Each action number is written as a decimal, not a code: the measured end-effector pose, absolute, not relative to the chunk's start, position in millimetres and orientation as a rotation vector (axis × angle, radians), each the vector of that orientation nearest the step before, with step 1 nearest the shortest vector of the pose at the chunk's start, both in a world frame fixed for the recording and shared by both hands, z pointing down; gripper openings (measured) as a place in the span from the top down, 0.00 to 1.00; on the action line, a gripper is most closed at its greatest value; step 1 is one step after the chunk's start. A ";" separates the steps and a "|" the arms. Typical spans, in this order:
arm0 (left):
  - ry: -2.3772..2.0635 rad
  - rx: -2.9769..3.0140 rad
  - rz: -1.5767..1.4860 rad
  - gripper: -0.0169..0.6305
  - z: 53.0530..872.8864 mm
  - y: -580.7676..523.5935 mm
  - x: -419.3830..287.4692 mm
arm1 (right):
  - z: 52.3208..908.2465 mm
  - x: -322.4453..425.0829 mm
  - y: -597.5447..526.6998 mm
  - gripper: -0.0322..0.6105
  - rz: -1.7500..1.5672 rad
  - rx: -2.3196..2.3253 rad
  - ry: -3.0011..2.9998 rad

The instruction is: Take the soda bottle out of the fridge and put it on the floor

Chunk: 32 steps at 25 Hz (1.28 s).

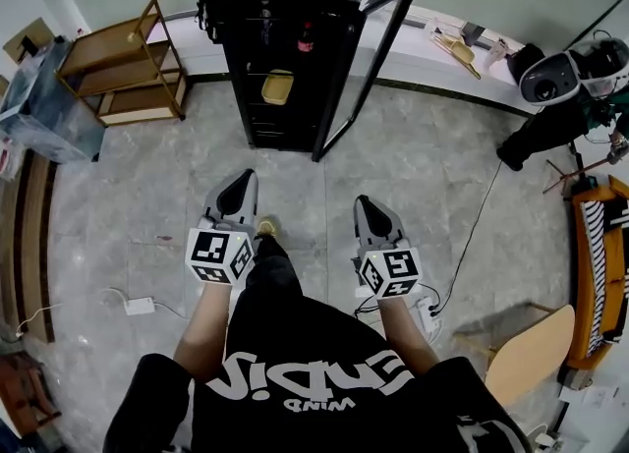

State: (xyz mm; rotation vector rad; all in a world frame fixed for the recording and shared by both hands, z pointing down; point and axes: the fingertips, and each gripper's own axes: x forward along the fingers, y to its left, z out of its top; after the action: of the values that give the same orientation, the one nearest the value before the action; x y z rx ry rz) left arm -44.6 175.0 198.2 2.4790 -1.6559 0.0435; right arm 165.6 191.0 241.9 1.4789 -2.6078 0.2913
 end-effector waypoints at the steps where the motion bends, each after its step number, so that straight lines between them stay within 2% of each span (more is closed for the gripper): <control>1: -1.653 2.481 0.050 0.96 199.4 157.9 -51.5 | 241.4 156.9 174.1 0.91 0.288 1.475 -2.611; 12: -1.519 2.553 0.101 0.96 187.5 -0.6 -108.9 | 210.3 65.4 12.0 0.91 0.305 1.570 -2.600; 26: -1.443 2.580 0.063 0.96 188.3 -83.8 -78.6 | 200.1 94.4 -59.6 0.91 0.277 1.674 -2.572; 32: -1.448 2.616 0.031 0.96 214.5 -108.3 -72.1 | 223.1 87.7 -89.8 0.91 0.220 1.640 -2.697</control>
State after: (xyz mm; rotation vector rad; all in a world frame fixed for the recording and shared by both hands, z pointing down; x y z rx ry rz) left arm -72.1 -108.3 214.5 2.6158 -1.4483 0.0310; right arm 87.7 -89.8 223.1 1.6403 -2.6972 0.2199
